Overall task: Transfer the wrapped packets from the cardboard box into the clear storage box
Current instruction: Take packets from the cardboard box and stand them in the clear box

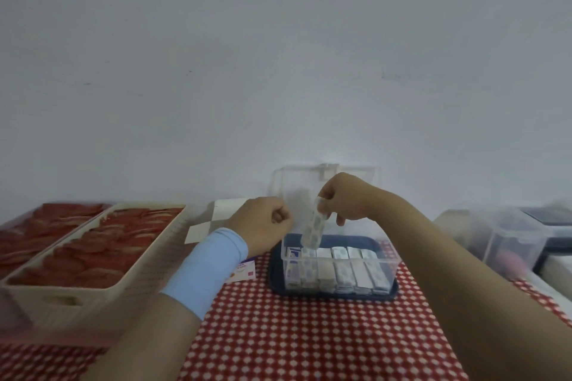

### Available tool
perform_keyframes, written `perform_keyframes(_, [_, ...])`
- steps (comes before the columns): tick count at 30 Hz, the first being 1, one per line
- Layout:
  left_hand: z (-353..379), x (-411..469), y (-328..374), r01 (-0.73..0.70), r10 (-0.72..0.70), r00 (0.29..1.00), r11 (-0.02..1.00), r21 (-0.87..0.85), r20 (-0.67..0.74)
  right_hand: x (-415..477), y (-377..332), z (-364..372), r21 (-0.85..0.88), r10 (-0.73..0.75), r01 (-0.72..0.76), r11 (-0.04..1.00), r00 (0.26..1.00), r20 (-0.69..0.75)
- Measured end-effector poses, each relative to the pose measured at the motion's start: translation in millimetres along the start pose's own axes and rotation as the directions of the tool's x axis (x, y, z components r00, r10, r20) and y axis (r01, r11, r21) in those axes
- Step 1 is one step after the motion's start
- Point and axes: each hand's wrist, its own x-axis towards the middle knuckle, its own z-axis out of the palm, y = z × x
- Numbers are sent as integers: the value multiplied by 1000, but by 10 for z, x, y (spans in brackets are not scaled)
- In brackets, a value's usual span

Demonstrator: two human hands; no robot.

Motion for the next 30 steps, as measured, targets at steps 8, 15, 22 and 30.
perform_keyframes(8, [377, 153, 351, -91, 71, 967, 993, 70, 245, -175, 324, -310, -241, 95, -85, 967, 995, 28])
perform_keyframes(15, [583, 214, 587, -134, 70, 923, 980, 145, 380, -271, 553, -292, -320, 111, -82, 944, 991, 72])
perform_keyframes(22, [753, 269, 762, -148, 71, 892, 979, 142, 446, -265, 629, -153, -397, 126, -50, 917, 978, 167])
perform_keyframes(30, [944, 298, 843, -165, 27, 844, 963, 213, 535, -225, 705, 70, -557, 165, -78, 827, 981, 107])
